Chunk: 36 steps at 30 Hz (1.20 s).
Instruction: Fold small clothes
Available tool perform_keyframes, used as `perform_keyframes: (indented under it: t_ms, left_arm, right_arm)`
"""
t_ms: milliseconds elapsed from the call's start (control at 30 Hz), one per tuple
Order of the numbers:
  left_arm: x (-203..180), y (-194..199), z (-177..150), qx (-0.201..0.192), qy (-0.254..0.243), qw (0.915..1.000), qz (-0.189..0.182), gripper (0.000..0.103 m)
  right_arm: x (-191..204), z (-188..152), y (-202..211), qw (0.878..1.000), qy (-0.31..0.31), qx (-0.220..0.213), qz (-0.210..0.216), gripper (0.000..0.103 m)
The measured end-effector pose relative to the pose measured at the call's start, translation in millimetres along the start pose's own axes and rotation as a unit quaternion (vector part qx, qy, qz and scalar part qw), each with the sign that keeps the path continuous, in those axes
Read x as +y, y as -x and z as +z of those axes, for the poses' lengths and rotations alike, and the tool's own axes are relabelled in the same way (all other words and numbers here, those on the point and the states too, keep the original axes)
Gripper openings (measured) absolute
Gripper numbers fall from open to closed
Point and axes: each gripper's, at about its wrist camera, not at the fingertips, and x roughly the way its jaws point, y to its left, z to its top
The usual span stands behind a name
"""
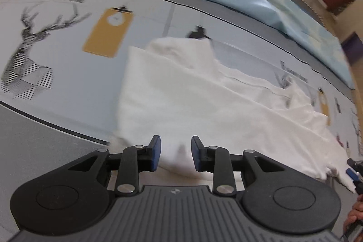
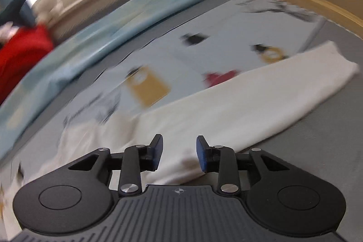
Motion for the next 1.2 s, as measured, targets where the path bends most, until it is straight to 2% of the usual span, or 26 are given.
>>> perform_keyframes:
  t_ms: [133, 267, 333, 500, 633, 700, 767, 800, 833, 867, 933, 1033, 1100, 1200]
  left_arm:
    - [-20.7, -7.7, -8.2, 0.010, -0.019, 0.9997, -0.008, 0.032]
    - [-32.2, -8.2, -12.8, 0.009, -0.036, 0.9992, -0.011, 0.032]
    - [-31.2, -6.8, -16.2, 0.009, -0.039, 0.9992, -0.010, 0.032]
    - [-31.1, -10.6, -16.9, 0.012, -0.047, 0.9988, 0.001, 0.032]
    - [-31.7, -13.7, -16.2, 0.012, -0.052, 0.9986, 0.002, 0.032]
    - [-30.9, -15.1, -16.8, 0.014, -0.056, 0.9983, 0.004, 0.032]
    - [-28.5, -15.1, -16.7, 0.015, -0.055, 0.9984, 0.005, 0.032]
    - [-27.2, -14.7, -16.1, 0.015, -0.054, 0.9984, 0.005, 0.032]
    - [-25.8, -14.0, -15.7, 0.014, -0.053, 0.9985, 0.004, 0.032]
    - [-23.9, -13.0, -14.9, 0.013, -0.051, 0.9986, 0.005, 0.032]
    - [-19.7, -10.4, -12.8, 0.011, -0.046, 0.9989, 0.004, 0.032]
    - [-13.4, -4.4, -9.6, 0.006, -0.039, 0.9992, -0.001, 0.032]
    - [-9.1, 1.2, -7.9, 0.002, -0.033, 0.9994, -0.006, 0.032]
    - [-0.2, 10.5, -5.0, -0.004, -0.020, 0.9997, -0.012, 0.032]
  right_arm:
    - [-59.4, 17.2, -8.1, 0.996, -0.089, -0.009, -0.030, 0.034]
    - [-121.9, 29.9, -8.4, 0.986, -0.151, -0.034, -0.055, 0.035]
    - [-154.2, 32.1, -11.5, 0.979, -0.193, -0.043, -0.058, 0.039]
    - [-215.8, 27.4, -17.4, 0.958, -0.275, -0.063, -0.058, 0.039]
    - [-248.3, 26.6, -33.1, 0.939, -0.329, -0.077, -0.055, 0.039]
    - [-259.1, 24.2, -37.0, 0.932, -0.348, -0.098, -0.041, 0.038]
    - [-260.4, 25.1, -40.9, 0.928, -0.353, -0.112, -0.039, 0.036]
    - [-259.4, 26.1, -42.4, 0.928, -0.353, -0.117, -0.039, 0.026]
    - [-257.7, 26.5, -44.4, 0.927, -0.352, -0.122, -0.039, 0.008]
    - [-256.2, 26.9, -45.8, 0.926, -0.352, -0.124, -0.044, 0.004]
    - [-242.8, 28.6, -41.1, 0.928, -0.330, -0.144, -0.092, 0.001]
    - [-202.5, 38.8, -28.6, 0.942, -0.242, -0.185, -0.143, 0.001]
    - [-167.0, 45.0, -18.0, 0.950, -0.180, -0.210, -0.145, 0.001]
    - [-91.4, 45.6, -1.7, 0.962, -0.063, -0.242, -0.111, 0.001]
